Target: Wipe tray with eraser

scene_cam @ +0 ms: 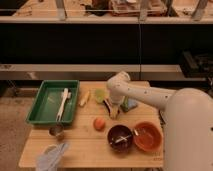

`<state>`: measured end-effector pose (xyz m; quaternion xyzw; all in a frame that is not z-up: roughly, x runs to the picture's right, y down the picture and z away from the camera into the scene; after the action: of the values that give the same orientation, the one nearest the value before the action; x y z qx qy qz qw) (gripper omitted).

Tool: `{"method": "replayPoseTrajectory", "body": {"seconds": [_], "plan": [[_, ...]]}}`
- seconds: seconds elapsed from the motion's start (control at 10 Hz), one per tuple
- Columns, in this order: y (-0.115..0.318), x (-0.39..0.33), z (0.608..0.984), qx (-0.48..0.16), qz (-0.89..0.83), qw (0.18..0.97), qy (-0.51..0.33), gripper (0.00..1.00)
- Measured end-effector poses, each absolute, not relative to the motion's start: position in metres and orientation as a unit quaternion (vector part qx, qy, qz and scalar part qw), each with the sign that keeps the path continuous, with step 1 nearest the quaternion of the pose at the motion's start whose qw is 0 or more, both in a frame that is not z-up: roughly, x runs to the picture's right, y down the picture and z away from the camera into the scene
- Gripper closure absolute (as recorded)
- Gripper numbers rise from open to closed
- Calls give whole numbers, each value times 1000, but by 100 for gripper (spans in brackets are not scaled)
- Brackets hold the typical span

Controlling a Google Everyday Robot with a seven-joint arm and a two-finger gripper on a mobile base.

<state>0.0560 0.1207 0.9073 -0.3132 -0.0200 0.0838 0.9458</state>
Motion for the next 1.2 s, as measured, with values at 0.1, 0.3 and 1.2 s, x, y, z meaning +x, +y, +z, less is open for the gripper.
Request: {"method": "replayPoseTrajectory", "body": {"seconds": [0.1,0.3,1.2], "plan": [[123,53,908,-316,74,945,-31,88],[124,53,908,-317,72,945,-33,100],[77,93,832,-291,-10,956,-29,100]]}}
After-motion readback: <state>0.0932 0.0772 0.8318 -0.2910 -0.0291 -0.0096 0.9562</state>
